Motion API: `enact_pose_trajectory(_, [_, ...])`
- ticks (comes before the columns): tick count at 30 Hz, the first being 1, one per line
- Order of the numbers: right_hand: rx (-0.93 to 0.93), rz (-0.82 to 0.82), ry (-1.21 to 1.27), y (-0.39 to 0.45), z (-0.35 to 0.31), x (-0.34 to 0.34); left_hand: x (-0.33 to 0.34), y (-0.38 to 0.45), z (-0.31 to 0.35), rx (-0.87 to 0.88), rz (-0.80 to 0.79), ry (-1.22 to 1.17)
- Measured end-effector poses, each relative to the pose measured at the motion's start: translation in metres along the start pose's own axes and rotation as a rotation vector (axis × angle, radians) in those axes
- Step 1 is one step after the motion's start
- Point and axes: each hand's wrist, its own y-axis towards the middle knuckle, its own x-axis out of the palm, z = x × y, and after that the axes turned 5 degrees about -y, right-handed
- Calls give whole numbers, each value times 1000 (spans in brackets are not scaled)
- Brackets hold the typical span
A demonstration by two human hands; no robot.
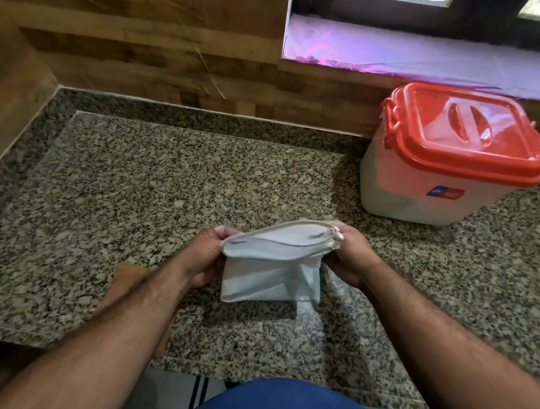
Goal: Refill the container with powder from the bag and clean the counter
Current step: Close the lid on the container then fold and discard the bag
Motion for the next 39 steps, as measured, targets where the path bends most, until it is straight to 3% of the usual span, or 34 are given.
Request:
enact_pose_trajectory(4, [145, -55, 140, -12, -7, 1, 4, -3, -6, 53, 108, -42])
enact_pose_trajectory(9, [322, -249, -220, -24, -18, 8, 2, -15, -17, 143, 229, -6])
enact_pose_trajectory(16, [501, -455, -379, -31, -25, 29, 11, -79, -54, 340, 463, -20])
enact_pose_trajectory(20, [480, -643, -686, -43, -13, 61, 9, -136, -90, 409, 646, -64])
enact_pose_trajectory(24, [528, -858, -661, -54, 33, 101, -10, -211, -143, 477, 792, -215])
enact_pose_trajectory(26, [526, -921, -676, -69, 64, 125, -12, -254, -175, 434, 823, -372])
enact_pose_trajectory(28, [520, -963, -727, -87, 96, 152, -15, -292, -209, 368, 832, -362])
enact_pose_trajectory(30, [485, -1041, -813, -112, 125, 179, -24, -329, -241, 343, 974, -96])
enact_pose_trajectory(32, [419, -1140, -896, -144, 151, 209, -32, -368, -266, 271, 1071, 334])
enact_pose_trajectory(35, [352, -1263, -994, -194, 185, 250, -36, -421, -289, 26, 905, 635])
enact_pose_trajectory(37, [339, -1337, -1064, -221, 214, 277, -43, -450, -304, -106, 859, 628])
enact_pose_trajectory(39, [336, -1375, -1139, -240, 250, 303, -61, -474, -332, -118, 841, 497])
